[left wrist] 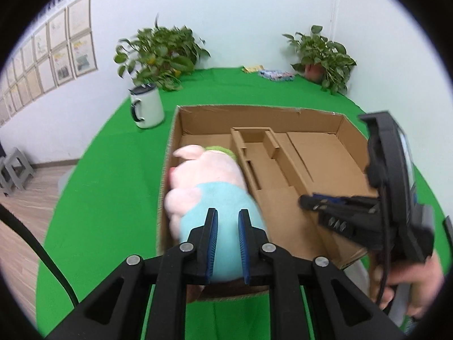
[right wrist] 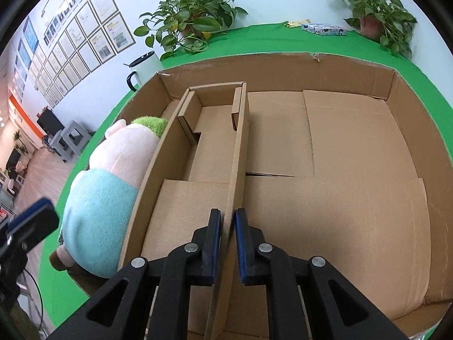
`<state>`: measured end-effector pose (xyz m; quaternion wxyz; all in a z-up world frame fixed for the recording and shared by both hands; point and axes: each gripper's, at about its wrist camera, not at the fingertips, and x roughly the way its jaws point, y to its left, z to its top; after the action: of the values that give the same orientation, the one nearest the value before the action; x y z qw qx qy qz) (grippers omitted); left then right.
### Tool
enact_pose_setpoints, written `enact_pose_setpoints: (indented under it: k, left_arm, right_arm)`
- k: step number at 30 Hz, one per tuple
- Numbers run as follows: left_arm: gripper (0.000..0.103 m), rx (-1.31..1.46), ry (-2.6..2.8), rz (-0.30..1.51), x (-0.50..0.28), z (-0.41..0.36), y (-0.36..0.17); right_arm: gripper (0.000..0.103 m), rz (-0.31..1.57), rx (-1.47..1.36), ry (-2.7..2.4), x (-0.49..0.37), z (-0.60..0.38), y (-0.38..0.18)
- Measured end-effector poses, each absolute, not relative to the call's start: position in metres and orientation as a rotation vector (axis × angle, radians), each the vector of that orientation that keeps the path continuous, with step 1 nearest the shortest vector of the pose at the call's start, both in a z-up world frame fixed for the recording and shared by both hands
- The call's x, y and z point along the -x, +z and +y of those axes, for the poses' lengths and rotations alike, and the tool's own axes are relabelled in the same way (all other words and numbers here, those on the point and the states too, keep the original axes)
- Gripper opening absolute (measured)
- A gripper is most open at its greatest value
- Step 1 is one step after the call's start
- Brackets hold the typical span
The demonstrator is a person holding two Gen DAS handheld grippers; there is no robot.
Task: Organize objects
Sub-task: 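Lower the narrow box into the large box beside the pig and release, then withdraw the left gripper from the box toward the remaining white items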
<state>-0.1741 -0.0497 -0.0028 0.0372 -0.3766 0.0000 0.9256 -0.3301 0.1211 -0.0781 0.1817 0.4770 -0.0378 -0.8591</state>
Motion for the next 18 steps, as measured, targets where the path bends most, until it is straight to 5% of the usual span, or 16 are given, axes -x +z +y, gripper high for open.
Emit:
enact_pose_setpoints:
  k: [2, 4, 6, 18]
  left_arm:
    - [0.039, 1.122, 2.904, 0.018, 0.161, -0.054, -0.003]
    - [0.05, 1.081, 2.958, 0.002, 0.15, -0.061, -0.004]
    - [0.054, 1.066, 2.991, -0.032, 0.141, -0.07, -0.009]
    - [0.054, 1.096, 3.029, -0.169, 0.116, -0.087, -0.033]
  right_arm:
    - [0.028, -0.106, -1.31, -2.482, 0.323, 0.128, -0.068]
    - [0.063, -0.13, -1.237, -2.503, 0.31, 0.139, -0.053]
    - [0.08, -0.128, -1.134, -2.527, 0.291, 0.157, -0.036]
    - [0.076, -0.059, -1.205, -2.871, 0.196, 0.337, -0.03]
